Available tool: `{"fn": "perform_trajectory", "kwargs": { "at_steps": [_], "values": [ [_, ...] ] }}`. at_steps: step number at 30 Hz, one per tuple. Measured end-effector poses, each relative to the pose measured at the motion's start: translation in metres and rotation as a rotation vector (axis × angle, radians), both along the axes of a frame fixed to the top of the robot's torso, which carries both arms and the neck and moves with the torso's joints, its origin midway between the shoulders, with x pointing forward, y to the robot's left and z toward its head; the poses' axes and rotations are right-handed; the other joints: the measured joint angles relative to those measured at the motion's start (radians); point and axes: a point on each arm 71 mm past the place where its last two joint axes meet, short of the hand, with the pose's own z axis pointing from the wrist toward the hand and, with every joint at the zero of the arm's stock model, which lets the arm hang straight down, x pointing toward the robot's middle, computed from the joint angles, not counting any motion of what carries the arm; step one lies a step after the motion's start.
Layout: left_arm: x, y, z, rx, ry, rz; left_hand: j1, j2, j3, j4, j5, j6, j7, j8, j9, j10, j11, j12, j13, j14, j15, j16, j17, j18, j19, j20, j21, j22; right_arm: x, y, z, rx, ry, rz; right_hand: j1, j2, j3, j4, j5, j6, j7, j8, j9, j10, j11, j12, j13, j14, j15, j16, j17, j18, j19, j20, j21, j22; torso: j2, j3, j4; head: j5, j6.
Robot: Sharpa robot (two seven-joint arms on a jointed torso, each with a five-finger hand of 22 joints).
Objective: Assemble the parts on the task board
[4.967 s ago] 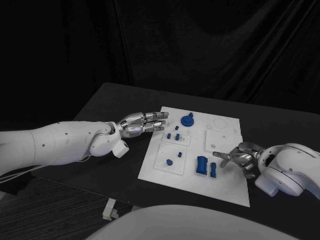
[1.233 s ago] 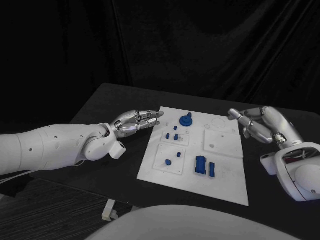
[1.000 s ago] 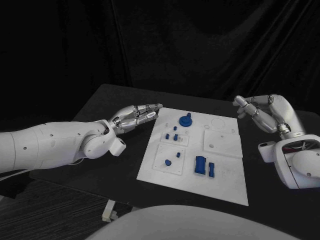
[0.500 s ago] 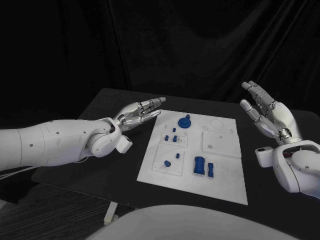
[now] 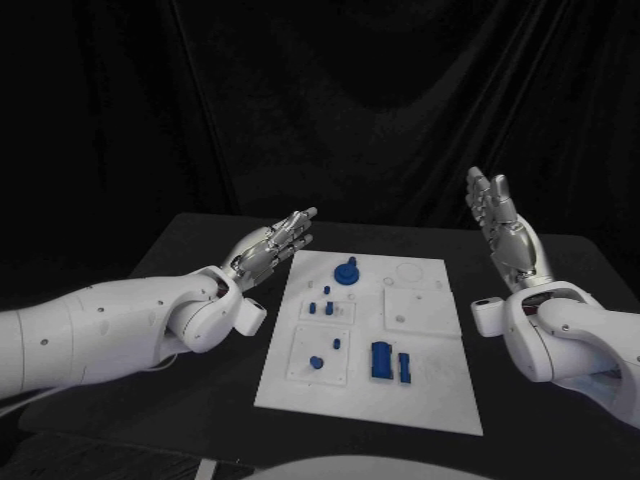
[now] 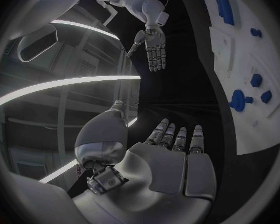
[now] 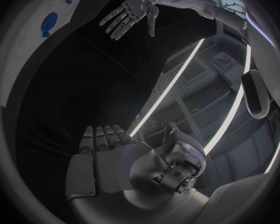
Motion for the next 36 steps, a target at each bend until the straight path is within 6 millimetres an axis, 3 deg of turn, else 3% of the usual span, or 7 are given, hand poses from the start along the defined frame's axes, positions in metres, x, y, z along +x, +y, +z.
{"fn": "perform_trajectory", "kwargs": {
  "at_steps": [8, 13, 19, 23, 31, 34, 36],
  "values": [
    [0.015, -0.039, 0.026, -0.039, -0.023, 0.157, -0.183, -0.001, 0.026, -0.026, -0.014, -0.046, -0.003, -0.011, -0.001, 0.0, 0.0, -0.022, 0.0, 0.007, -0.007, 0.0, 0.0, 0.0, 0.01, -0.033, 0.0, 0.0, 0.013, 0.007, 0.0, 0.183, 0.136, -0.101, 0.0, 0.0, 0.0, 0.0, 0.0, 0.0, 0.0, 0.0, 0.001, 0.0, 0.0, 0.0, 0.0, 0.0, 0.0, 0.0, 0.0, 0.0, 0.0, 0.0, 0.0, 0.0, 0.015, -0.0105, 0.0025, -0.111, 0.115],
    [0.02, -0.055, 0.037, -0.048, -0.006, 0.267, -0.273, -0.002, 0.051, -0.051, -0.023, -0.052, 0.002, -0.011, -0.002, 0.005, 0.005, -0.05, 0.0, 0.007, -0.007, 0.0, 0.0, 0.0, 0.012, -0.084, 0.0, 0.0, 0.017, 0.008, -0.004, 0.261, 0.213, -0.149, 0.0, 0.0, 0.0, 0.0, 0.0, 0.0, 0.0, 0.0, 0.001, 0.0, 0.0, 0.0, -0.001, 0.0, 0.0, 0.0, 0.0, 0.0, 0.0, 0.0, 0.0, 0.0, 0.021, -0.0149, 0.0034, -0.148, 0.155],
    [0.022, -0.062, 0.042, -0.041, 0.029, 0.38, -0.353, -0.001, 0.043, -0.059, -0.023, -0.072, -0.004, -0.011, -0.002, 0.005, 0.005, -0.092, 0.0, 0.007, -0.007, 0.0, 0.0, 0.0, 0.006, -0.118, 0.0, -0.001, 0.018, 0.006, -0.007, 0.305, 0.268, -0.181, 0.0, 0.0, 0.0, 0.0, 0.0, 0.0, 0.0, 0.0, 0.0, 0.0, 0.0, 0.0, 0.0, 0.0, 0.0, 0.0, 0.0, 0.0, 0.0, 0.0, 0.0, 0.0, 0.025, -0.0171, 0.0037, -0.162, 0.169],
    [0.023, -0.061, 0.042, -0.031, 0.049, 0.426, -0.395, -0.001, 0.043, -0.06, -0.023, -0.08, 0.002, -0.011, -0.002, 0.005, 0.005, -0.104, 0.0, 0.007, -0.007, 0.0, 0.0, 0.0, 0.005, -0.12, 0.0, -0.001, 0.018, 0.006, -0.009, 0.316, 0.283, -0.19, 0.0, 0.0, 0.0, 0.0, 0.0, 0.0, 0.0, 0.0, 0.001, 0.0, 0.0, 0.0, 0.0, 0.0, 0.0, 0.0, 0.0, 0.0, 0.0, 0.0, 0.0, 0.0, 0.026, -0.0176, 0.0038, -0.163, 0.17],
    [0.023, -0.058, 0.04, -0.019, 0.072, 0.466, -0.443, 0.011, 0.069, -0.132, -0.023, -0.103, 0.003, -0.011, -0.002, -0.002, 0.009, -0.115, 0.0, 0.007, -0.007, 0.0, 0.0, 0.0, 0.005, -0.12, 0.0, -0.001, 0.018, 0.005, -0.01, 0.325, 0.297, -0.199, 0.0, 0.0, 0.0, 0.0, 0.0, 0.0, 0.0, 0.0, 0.001, 0.0, 0.0, 0.0, 0.0, 0.0, 0.0, 0.0, 0.0, 0.0, 0.0, 0.0, 0.0, 0.0, 0.026, -0.018, 0.0039, -0.163, 0.17],
    [0.023, -0.057, 0.039, -0.017, 0.076, 0.473, -0.473, 0.001, 0.069, -0.133, -0.023, -0.148, 0.0, -0.011, -0.002, -0.002, 0.009, -0.115, 0.0, 0.007, -0.007, 0.0, 0.0, 0.0, 0.005, -0.12, 0.0, -0.001, 0.018, 0.005, -0.01, 0.327, 0.3, -0.201, 0.0, 0.0, 0.0, 0.0, 0.0, 0.0, 0.0, 0.0, 0.0, 0.0, 0.0, 0.0, 0.0, 0.0, 0.0, 0.0, 0.0, 0.0, 0.0, 0.0, 0.0, 0.0, 0.026, -0.018, 0.0039, -0.163, 0.17],
    [0.023, -0.057, 0.039, -0.016, 0.079, 0.477, -0.54, 0.0, 0.066, -0.171, -0.023, -0.179, -0.002, -0.011, -0.002, -0.002, 0.009, -0.115, 0.0, 0.007, -0.007, 0.0, 0.0, 0.0, 0.005, -0.12, 0.0, -0.001, 0.018, 0.005, -0.01, 0.328, 0.302, -0.202, 0.0, 0.0, 0.0, 0.0, 0.0, 0.0, 0.0, 0.0, 0.001, 0.0, 0.0, 0.0, -0.001, 0.0, 0.0, 0.0, 0.0, 0.0, 0.0, 0.0, 0.0, 0.0, 0.026, -0.0181, 0.0038, -0.163, 0.17]
  ]
}}
